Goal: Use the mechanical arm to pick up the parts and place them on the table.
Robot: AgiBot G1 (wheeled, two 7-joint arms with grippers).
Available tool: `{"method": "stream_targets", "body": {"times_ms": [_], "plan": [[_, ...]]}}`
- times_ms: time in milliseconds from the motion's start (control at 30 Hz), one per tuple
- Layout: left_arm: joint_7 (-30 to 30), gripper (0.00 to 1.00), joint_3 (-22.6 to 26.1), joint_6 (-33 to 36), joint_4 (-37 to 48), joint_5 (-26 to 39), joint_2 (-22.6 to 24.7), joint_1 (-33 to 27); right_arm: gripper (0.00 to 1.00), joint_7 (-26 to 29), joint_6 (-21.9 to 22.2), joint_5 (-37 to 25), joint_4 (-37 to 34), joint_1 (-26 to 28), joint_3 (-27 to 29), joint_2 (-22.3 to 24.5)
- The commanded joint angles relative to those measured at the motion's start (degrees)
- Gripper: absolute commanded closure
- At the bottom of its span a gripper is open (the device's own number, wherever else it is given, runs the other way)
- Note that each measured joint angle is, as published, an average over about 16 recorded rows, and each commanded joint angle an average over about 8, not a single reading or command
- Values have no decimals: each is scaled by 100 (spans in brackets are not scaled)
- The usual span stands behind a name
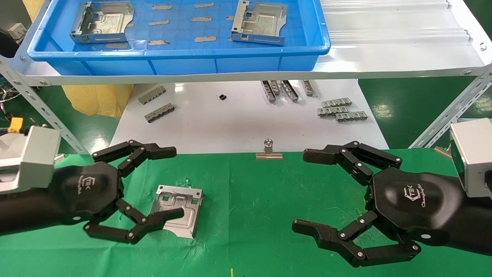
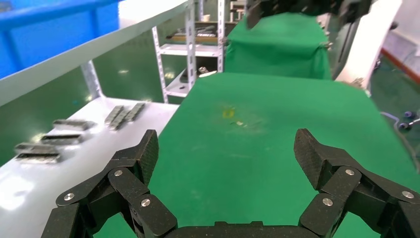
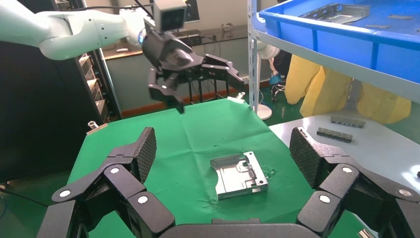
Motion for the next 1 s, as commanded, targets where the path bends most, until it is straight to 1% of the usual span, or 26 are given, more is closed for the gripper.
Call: {"method": "stream_targets", "body": {"times_ms": [33,333,500,667,1000], "plan": [[-166,0,-93,-20,-236,-67,-62,107,0,0,0,0,0,0,0,0],[-899,0,-503,-111,-1278,-363,-335,576,0,0,0,0,0,0,0,0],[-1160,0,-661,-141,-1682,-478,-437,755,0,0,1,1,-1,-1,0,0],[-1218,0,-719,-154,-1820,-528,-475,820,0,0,2,1,-2,-1,0,0],[-1166,0,-674,-151,-1699,-493,-447,771,0,0,2,1,-2,-1,0,0]]}}
